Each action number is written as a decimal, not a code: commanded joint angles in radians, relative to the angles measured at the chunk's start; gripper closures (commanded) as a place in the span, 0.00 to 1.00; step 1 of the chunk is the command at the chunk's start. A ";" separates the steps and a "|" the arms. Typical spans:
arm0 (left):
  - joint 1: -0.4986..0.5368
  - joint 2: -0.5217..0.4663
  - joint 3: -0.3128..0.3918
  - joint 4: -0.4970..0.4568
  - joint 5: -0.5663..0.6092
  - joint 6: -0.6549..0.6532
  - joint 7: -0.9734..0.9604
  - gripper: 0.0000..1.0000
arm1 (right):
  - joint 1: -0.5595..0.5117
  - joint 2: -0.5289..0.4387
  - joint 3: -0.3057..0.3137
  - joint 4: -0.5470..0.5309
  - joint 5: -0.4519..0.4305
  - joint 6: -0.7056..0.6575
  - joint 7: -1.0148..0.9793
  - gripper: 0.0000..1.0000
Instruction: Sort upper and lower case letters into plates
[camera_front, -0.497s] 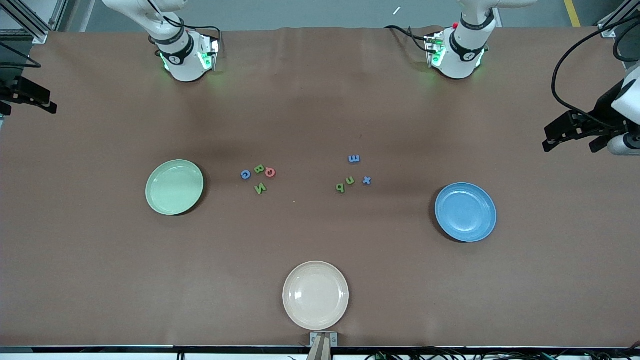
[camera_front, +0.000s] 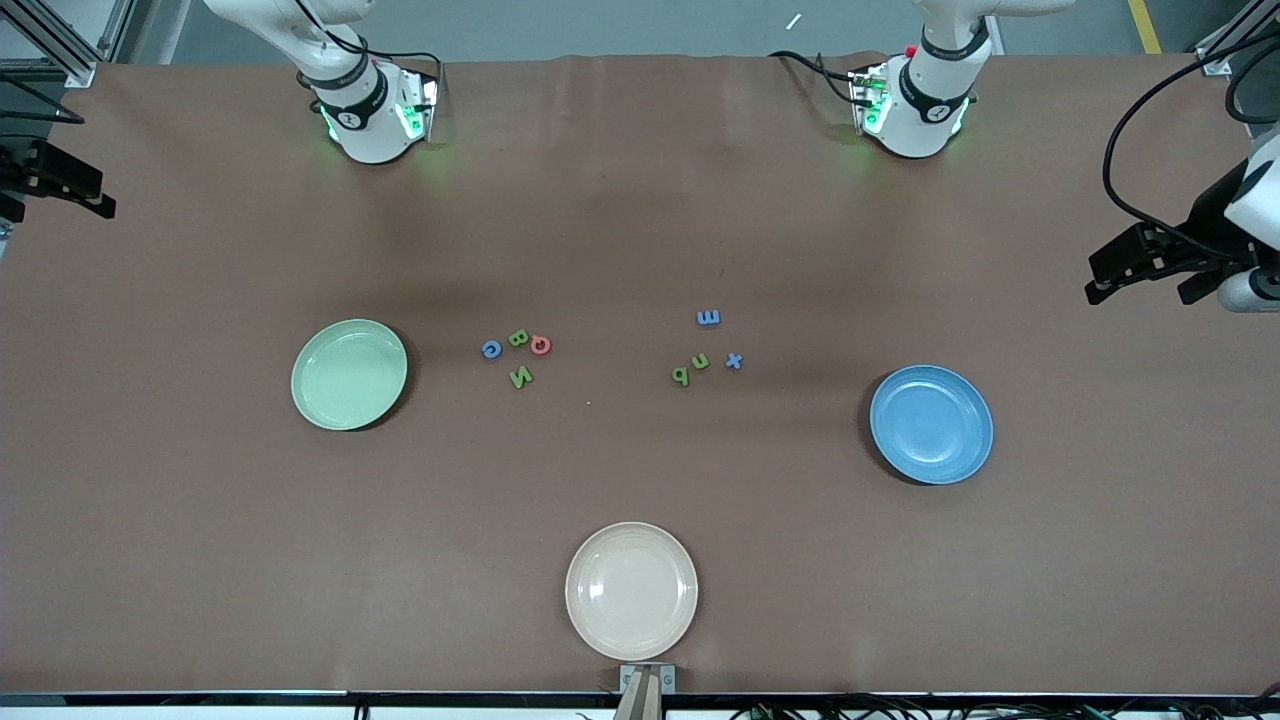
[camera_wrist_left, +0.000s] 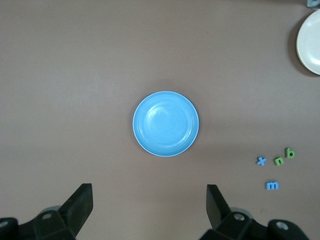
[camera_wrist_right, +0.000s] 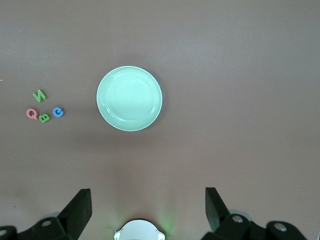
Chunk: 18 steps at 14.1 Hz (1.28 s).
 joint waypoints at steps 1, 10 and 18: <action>-0.005 0.006 -0.019 0.004 -0.017 -0.035 -0.033 0.00 | 0.001 -0.036 0.004 -0.040 0.014 0.023 0.013 0.00; -0.230 0.373 -0.159 -0.009 0.009 0.179 -0.684 0.00 | -0.008 -0.036 -0.004 -0.042 0.060 0.028 0.027 0.00; -0.393 0.526 -0.159 -0.168 0.055 0.619 -1.200 0.00 | -0.026 -0.031 0.002 -0.031 0.074 0.029 0.033 0.00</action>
